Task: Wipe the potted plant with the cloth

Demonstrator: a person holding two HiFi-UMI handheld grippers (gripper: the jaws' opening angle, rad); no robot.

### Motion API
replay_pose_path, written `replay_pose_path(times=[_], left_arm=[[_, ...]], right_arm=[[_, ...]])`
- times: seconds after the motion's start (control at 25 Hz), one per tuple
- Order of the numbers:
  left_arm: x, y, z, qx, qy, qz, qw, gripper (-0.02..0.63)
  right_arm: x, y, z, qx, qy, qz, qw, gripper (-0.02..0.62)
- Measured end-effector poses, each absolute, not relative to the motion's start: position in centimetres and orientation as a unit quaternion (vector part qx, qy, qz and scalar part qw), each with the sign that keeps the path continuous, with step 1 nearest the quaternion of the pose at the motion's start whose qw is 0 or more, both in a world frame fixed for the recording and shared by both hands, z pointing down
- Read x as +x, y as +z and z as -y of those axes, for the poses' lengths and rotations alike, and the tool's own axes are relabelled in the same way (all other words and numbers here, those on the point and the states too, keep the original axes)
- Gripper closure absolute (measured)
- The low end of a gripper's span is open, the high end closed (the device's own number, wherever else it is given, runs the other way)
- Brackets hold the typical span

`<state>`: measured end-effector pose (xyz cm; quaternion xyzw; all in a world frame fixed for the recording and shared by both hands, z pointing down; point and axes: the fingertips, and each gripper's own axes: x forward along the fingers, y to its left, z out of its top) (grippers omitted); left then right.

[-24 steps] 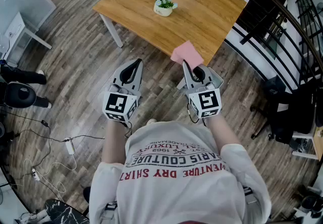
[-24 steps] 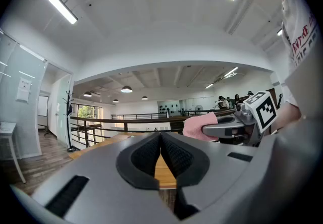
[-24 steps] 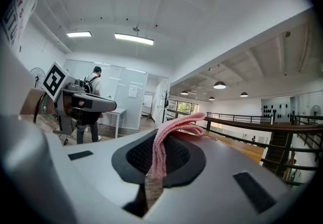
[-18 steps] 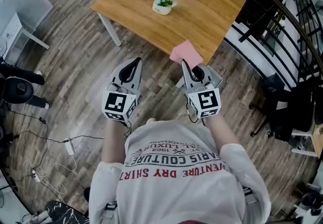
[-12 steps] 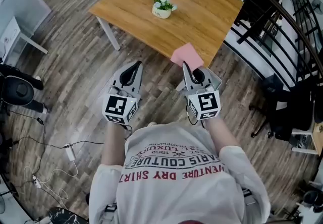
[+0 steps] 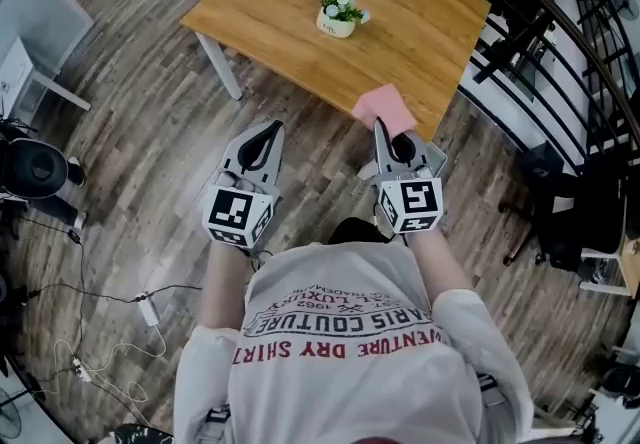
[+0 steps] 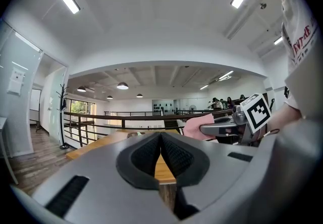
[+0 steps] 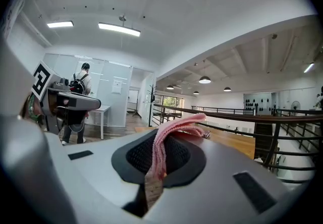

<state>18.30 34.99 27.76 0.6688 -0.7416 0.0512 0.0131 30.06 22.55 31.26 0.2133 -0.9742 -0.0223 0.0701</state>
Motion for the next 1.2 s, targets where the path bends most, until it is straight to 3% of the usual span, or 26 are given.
replay_pose_path(times=[0.36,0.84,1.2], left_arm=[[11.4,30.3,-31.5,0.662,0.054,0.747,0.032,0.589],[-0.9,31.3,-16.4,0.676,0.055,0.733,0.055,0.589],[-4.0,33.0,-7.7,0.708,0.061,0.699,0.078,0.589]], right_arm=[[23.7,34.0,-16.8,0.227,-0.018,0.969,0.095,0.560],[13.4,35.9,-1.9,0.256,-0.002,0.959,0.120,0.560],[12.6,36.7,5.5,0.318,-0.007,0.937,0.142,0.560]])
